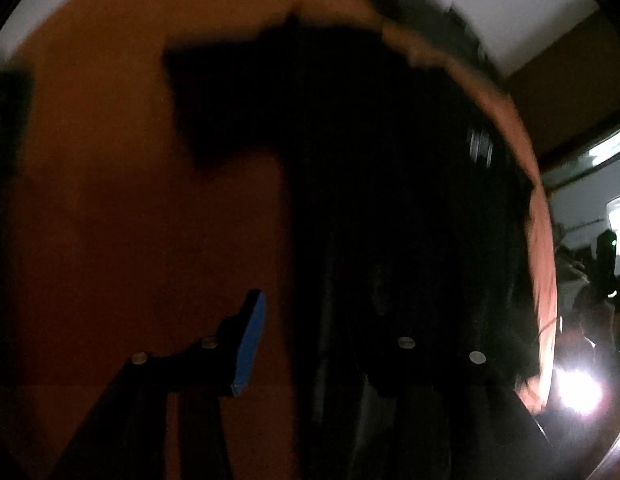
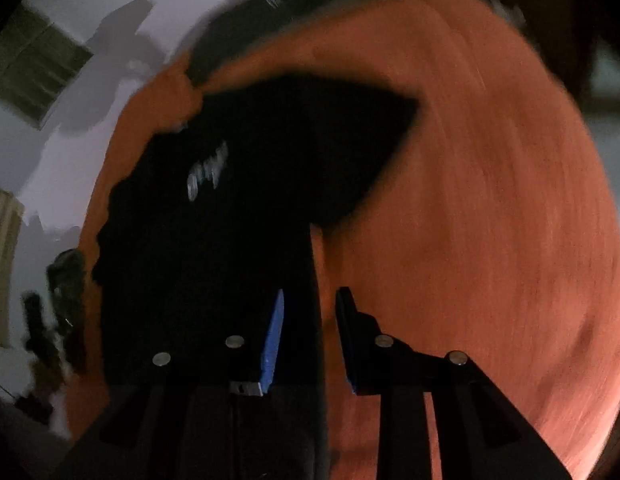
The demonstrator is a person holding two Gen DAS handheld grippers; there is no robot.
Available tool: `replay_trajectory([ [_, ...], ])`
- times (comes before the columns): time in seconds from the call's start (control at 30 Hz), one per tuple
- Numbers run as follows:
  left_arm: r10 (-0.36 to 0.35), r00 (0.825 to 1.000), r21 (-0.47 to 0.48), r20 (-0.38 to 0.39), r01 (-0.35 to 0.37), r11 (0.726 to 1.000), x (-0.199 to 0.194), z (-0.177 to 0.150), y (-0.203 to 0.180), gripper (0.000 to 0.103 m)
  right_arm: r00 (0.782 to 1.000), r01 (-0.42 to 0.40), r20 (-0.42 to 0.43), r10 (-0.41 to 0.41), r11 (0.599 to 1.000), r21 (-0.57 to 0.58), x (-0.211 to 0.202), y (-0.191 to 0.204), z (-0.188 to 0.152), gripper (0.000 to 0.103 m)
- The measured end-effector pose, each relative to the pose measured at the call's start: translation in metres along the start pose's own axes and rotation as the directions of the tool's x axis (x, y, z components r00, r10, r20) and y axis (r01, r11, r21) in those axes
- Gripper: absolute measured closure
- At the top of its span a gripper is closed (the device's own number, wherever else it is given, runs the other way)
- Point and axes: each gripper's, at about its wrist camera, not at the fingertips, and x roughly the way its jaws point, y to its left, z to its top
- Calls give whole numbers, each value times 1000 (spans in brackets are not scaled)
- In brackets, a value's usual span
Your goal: Fold clothes
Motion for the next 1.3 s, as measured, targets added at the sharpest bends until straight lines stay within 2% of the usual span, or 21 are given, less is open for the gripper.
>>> replay_trajectory([
  [0.1,-29,993,-128,-111,15,992,4,-63,24,56,997,-32,-72,38,996,85,3,-12,-34,73],
  [0.17,-46,988,-189,-149,17,982,3,-90,37,56,991,-49,-117,65,989,137,4,-19,-55,66],
  [0.23,-74,985,-227,-154,38,973,-3,-104,42,55,983,-63,-159,94,980,191,5,-26,-76,39],
  [0.27,-91,983,-238,-159,52,970,-4,-109,43,50,978,-69,-180,109,974,217,5,-29,-87,35],
  [0.33,-125,976,-249,-181,77,965,-2,-113,39,41,965,-79,-219,142,959,271,7,-36,-108,34],
  [0.43,-130,965,-222,-228,79,972,6,-116,28,34,942,-89,-274,193,933,349,8,-46,-139,33],
  [0.53,-126,956,-204,-264,73,976,12,-120,19,27,926,-7,-366,97,970,242,19,-28,-145,34],
  [0.57,-111,954,-199,-277,56,978,15,-118,16,27,917,22,-394,59,980,197,23,-22,-146,37],
  [0.63,-76,953,-189,-292,21,982,19,-112,7,32,900,137,-424,-97,989,64,23,-8,-146,96],
  [0.67,-65,953,-196,-295,6,981,18,-114,8,54,888,189,-428,-169,982,5,20,-2,-145,98],
  [0.7,-54,953,-202,-298,-8,979,16,-116,8,71,895,203,-405,-187,979,-5,11,1,-142,98],
  [0.73,-42,953,-208,-301,-22,978,14,-118,8,95,911,202,-369,-183,979,12,-1,3,-137,98],
  [0.77,-31,952,-214,-304,-36,976,12,-120,8,96,917,216,-348,-197,976,15,-9,3,-135,101],
  [0.8,-27,952,-223,-305,-44,974,11,-122,10,96,909,252,-343,-238,968,-5,-13,2,-133,102],
  [0.87,-32,951,-235,-308,-43,971,16,-124,18,95,874,308,-385,-296,951,-31,-7,-6,-135,102],
  [0.93,-93,947,-290,-306,0,957,21,-118,24,94,858,316,-430,-281,949,11,0,-16,-137,101],
  [1.0,-163,942,-345,-293,55,937,26,-108,25,83,876,279,-423,-230,959,57,-2,-14,-135,101],
  [1.07,-207,942,-339,-266,109,935,13,-112,20,49,902,206,-404,-156,975,81,-4,-5,-132,86],
  [1.13,-248,937,-318,-245,164,934,4,-114,11,34,909,143,-406,-96,986,86,3,7,-132,39],
  [1.23,-241,929,-276,-282,162,948,38,-115,-8,34,900,122,-426,-89,991,49,21,22,-134,37],
  [1.3,-223,918,-254,-329,141,957,68,-122,-27,38,894,116,-439,-88,993,36,31,29,-136,40],
])
